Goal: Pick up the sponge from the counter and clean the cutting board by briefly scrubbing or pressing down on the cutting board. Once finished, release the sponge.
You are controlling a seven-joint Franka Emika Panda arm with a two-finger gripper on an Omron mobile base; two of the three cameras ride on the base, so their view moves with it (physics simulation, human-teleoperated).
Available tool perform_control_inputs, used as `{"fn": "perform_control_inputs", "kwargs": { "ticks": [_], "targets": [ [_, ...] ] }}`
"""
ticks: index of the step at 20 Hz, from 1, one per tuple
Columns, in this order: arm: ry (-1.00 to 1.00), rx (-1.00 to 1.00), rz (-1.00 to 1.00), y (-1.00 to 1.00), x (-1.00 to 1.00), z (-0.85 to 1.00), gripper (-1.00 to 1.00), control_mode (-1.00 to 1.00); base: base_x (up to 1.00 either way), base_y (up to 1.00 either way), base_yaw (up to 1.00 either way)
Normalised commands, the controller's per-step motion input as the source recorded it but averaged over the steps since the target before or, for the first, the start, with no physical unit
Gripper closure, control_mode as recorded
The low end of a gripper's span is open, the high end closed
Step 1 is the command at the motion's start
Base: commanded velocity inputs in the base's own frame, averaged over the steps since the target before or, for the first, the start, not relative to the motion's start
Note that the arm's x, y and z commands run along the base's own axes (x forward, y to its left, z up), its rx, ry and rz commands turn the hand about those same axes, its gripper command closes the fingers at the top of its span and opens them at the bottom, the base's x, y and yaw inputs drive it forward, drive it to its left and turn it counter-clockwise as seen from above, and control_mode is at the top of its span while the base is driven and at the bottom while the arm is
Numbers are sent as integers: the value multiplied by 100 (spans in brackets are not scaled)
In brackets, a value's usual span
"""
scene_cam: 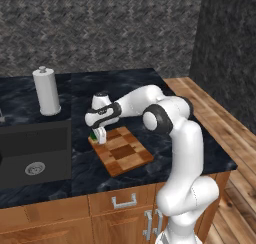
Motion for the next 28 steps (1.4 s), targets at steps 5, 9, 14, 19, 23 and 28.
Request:
{"fn": "perform_control_inputs", "kwargs": {
  "ticks": [5, 9, 14, 19, 23, 28],
  "targets": [
    [0, 0, 11, -4, -64, -13, 100, -100, 0, 0, 0],
    [-2, 5, 17, -40, -65, -22, 100, -100, 0, 0, 0],
    [-1, 7, 15, -43, -76, -24, 100, -100, 0, 0, 0],
    [-4, 9, 14, -42, -83, -16, 100, -100, 0, 0, 0],
    [-2, 2, 6, -27, -94, -8, 100, -100, 0, 0, 0],
    [-2, 0, 0, -8, -97, -2, 100, -100, 0, 0, 0]
  ]
}}
